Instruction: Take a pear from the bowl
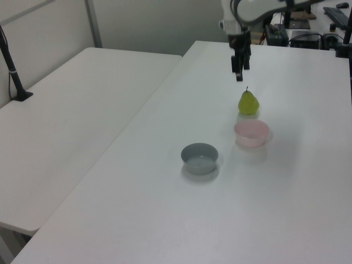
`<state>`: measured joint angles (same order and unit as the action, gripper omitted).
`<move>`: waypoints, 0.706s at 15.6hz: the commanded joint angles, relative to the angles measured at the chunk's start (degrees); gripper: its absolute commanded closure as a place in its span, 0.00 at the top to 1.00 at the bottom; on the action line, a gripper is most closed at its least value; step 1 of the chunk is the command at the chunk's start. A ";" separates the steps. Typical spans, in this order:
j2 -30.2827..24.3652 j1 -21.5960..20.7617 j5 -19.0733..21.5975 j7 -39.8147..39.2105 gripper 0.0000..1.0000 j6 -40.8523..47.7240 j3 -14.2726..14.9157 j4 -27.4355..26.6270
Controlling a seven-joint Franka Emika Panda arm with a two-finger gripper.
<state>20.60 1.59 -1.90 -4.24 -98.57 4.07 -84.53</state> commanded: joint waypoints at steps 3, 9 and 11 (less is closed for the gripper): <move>-8.28 -0.97 -0.92 5.12 1.00 4.43 0.24 -1.69; -11.28 -0.71 -0.92 5.73 1.00 6.37 0.50 -1.78; -11.80 -0.54 -0.92 7.57 1.00 7.16 0.50 -1.87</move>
